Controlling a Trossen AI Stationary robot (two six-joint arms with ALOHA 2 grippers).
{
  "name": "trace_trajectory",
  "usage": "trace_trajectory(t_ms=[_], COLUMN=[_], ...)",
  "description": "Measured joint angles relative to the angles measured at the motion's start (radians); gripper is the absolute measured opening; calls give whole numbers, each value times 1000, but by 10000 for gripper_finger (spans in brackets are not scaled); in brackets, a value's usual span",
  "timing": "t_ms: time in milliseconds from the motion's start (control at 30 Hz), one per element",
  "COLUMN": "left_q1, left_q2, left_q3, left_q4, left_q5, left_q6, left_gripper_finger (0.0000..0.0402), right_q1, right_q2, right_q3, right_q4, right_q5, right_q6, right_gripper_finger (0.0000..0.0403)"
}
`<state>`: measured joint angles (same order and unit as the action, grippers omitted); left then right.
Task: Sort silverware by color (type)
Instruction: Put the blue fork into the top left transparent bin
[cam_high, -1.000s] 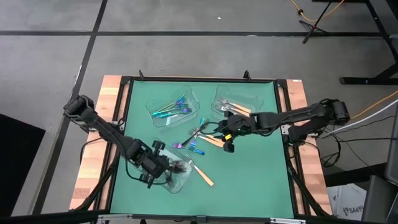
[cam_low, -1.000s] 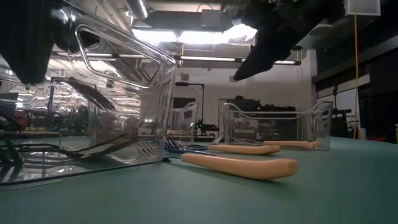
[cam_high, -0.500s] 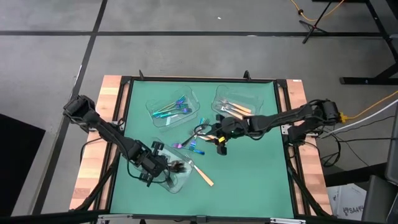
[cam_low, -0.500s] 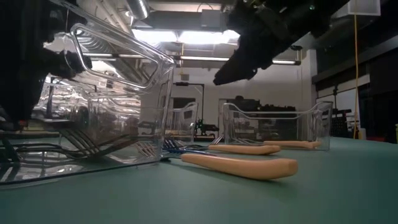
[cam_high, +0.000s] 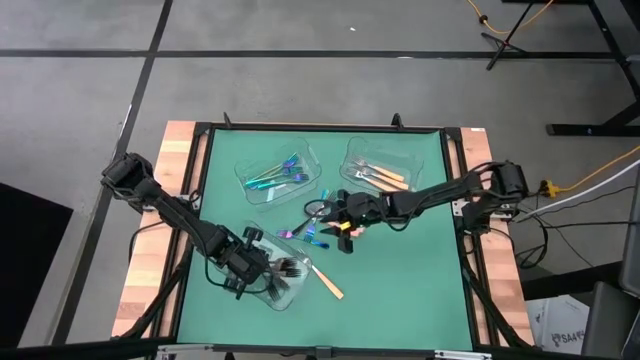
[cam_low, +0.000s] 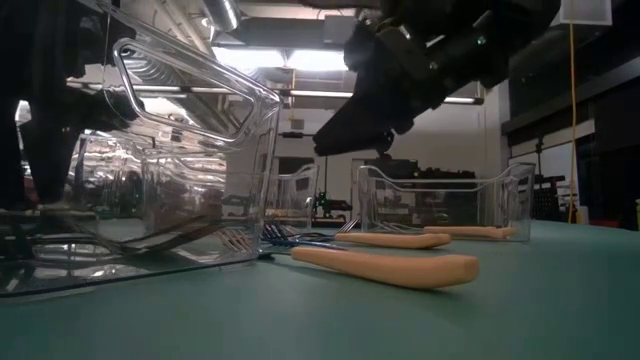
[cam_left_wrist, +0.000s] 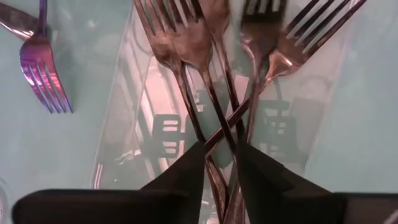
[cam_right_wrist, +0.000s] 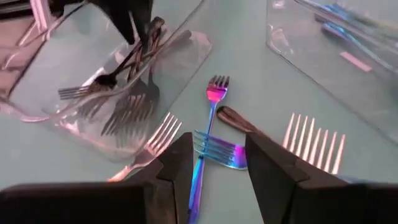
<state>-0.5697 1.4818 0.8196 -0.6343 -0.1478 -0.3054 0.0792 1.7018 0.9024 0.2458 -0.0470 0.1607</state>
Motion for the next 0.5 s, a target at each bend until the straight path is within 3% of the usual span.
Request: trace_trajectory(t_ms=[300, 500], left_q1=[2, 2], left_q2=[-1, -4], left_q3=[0, 0], left_q4=[-1, -1], left_q5=[0, 0], left_q6=[-2, -2], left_gripper_finger=[93, 85], right_q1=[14, 76], right_q2=[78, 130], right_q3=[0, 0], right_q4=[87, 152], right_q5=[-67, 23], right_q6=[78, 79], right_gripper_finger=[136, 136])
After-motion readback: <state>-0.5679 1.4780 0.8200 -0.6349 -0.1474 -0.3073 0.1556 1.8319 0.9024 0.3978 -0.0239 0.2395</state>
